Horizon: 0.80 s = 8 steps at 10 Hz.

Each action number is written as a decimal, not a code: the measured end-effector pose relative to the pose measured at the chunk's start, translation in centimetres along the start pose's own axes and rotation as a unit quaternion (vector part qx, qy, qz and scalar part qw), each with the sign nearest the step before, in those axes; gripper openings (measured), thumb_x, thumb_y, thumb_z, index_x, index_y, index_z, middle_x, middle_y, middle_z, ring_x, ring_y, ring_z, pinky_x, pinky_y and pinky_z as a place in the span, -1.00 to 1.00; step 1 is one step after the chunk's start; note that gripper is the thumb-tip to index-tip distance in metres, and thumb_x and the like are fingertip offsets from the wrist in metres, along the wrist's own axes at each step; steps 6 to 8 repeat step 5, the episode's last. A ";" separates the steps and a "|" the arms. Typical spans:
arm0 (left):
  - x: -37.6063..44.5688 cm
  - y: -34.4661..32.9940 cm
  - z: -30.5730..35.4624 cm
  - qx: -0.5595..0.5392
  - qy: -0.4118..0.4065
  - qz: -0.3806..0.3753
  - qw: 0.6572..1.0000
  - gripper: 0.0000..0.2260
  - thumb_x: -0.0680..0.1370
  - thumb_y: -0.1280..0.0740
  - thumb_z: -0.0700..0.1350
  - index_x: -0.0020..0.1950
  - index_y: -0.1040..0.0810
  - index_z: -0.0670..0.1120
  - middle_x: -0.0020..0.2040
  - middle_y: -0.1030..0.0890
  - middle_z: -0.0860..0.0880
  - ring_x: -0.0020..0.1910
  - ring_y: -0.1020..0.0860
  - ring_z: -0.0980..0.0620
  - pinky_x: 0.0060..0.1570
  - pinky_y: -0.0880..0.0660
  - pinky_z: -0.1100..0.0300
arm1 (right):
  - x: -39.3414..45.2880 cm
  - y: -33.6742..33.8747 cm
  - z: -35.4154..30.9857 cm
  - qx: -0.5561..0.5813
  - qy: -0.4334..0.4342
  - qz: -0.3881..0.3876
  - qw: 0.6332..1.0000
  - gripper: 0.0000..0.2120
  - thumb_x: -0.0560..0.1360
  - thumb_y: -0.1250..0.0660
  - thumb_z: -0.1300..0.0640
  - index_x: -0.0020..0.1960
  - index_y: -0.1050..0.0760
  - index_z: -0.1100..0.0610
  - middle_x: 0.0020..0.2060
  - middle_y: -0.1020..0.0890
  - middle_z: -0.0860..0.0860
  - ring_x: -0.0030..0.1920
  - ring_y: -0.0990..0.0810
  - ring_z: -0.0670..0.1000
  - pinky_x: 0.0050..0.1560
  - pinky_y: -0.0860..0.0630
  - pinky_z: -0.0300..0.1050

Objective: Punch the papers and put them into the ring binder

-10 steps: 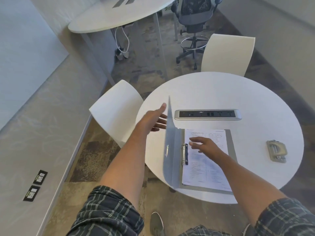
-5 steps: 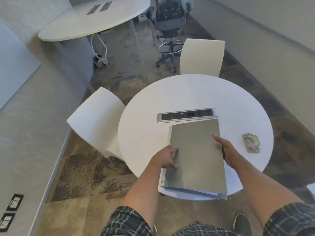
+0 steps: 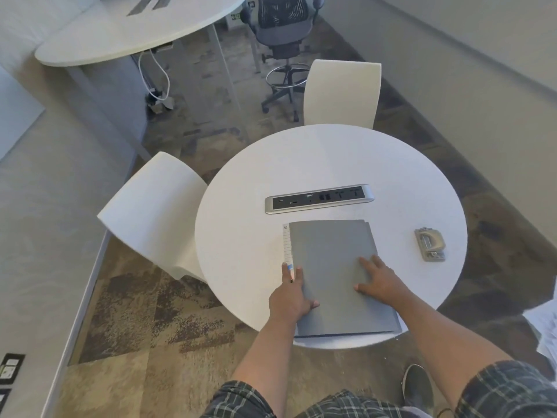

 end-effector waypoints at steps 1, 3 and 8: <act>0.3 -0.2 0.2 0.021 0.000 0.001 1.000 -0.08 0.52 -0.38 0.26 0.67 0.12 0.05 0.66 0.28 0.04 0.35 -0.52 -0.14 0.17 -0.53 0.03 | -0.6 -1.1 0.1 -0.060 0.005 -0.014 0.998 -0.15 0.57 -0.31 -0.22 0.67 0.07 -0.03 0.66 0.11 0.05 0.64 0.02 0.07 0.55 -0.17 0.05; 0.2 0.2 0.5 0.073 0.010 -0.003 0.997 -0.07 0.51 -0.37 0.28 0.67 0.09 0.02 0.67 0.21 0.00 0.32 -0.52 -0.19 0.18 -0.49 0.00 | -1.6 -1.0 -0.3 -0.109 0.007 -0.027 0.994 -0.17 0.60 -0.19 -0.26 0.67 0.17 -0.01 0.66 0.14 0.06 0.65 0.08 0.05 0.56 -0.09 0.01; 0.0 4.3 2.2 0.136 -0.029 0.077 0.987 -0.24 0.47 -0.30 0.39 0.54 -0.30 -0.02 0.66 -0.04 -0.09 0.53 -0.22 -0.22 0.44 -0.17 -0.22 | -2.1 3.9 -3.0 -0.149 0.038 0.063 0.986 -0.16 0.49 -0.21 -0.44 0.62 -0.15 -0.02 0.64 -0.10 0.01 0.59 -0.18 0.07 0.54 -0.14 -0.01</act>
Point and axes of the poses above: each hand's wrist, its own x-axis towards the middle knuckle, its own y-axis out of the back of the hand, z = x × y, the point moved 8 cm from there along x, towards the middle knuckle
